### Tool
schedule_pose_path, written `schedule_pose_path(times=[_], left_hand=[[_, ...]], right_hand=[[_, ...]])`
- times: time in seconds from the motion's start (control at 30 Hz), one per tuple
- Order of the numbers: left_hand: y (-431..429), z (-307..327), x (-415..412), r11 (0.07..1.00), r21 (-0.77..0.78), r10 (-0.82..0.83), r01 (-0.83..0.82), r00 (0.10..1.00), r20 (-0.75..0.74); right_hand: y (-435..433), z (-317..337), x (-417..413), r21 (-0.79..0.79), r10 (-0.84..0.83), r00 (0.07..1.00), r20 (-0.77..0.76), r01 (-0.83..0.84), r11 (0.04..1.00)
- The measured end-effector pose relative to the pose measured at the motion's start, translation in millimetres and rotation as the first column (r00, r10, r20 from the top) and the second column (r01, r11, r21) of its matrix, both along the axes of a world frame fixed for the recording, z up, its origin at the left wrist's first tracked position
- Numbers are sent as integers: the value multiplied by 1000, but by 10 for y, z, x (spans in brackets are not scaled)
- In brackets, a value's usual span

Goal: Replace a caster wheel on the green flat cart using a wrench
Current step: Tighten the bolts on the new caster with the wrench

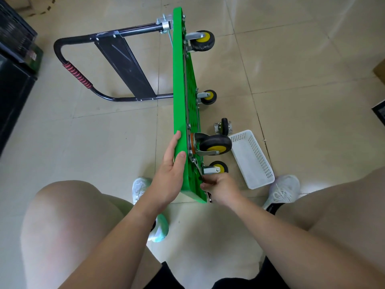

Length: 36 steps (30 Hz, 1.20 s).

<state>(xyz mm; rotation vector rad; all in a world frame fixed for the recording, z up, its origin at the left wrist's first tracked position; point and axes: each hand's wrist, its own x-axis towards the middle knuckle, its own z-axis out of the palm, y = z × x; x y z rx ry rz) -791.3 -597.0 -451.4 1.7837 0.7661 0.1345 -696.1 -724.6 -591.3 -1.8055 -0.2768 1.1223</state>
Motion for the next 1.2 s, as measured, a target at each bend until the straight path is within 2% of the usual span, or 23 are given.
schedule_pose_path(times=[0.23, 0.43, 0.6, 0.77, 0.93, 1.03, 1.2], left_hand=[[-17, 58, 20, 1000, 7, 3, -3, 1000, -15], [-17, 46, 8, 1000, -3, 8, -8, 1000, -5], [-21, 45, 0, 1000, 2, 5, -5, 1000, -11], [-23, 74, -12, 1000, -26, 9, -9, 1000, -1], [-28, 62, -6, 999, -39, 8, -8, 1000, 7], [-13, 21, 1, 999, -40, 17, -17, 1000, 5], [-11, -3, 2, 999, -41, 11, -10, 1000, 22]], right_hand=[[-6, 129, -36, -20, 29, 999, 17, -28, 999], [-50, 538, -77, -13, 38, 998, -41, -38, 999], [-41, 823, -145, 102, -89, 975, -203, 112, 989], [-17, 1021, -165, 80, -182, 922, -341, 221, 972], [-145, 1009, -197, 69, -155, 931, -330, 187, 980], [-250, 919, -227, 67, -112, 958, -265, 134, 989], [-300, 664, -218, 47, -172, 972, -161, 182, 982]])
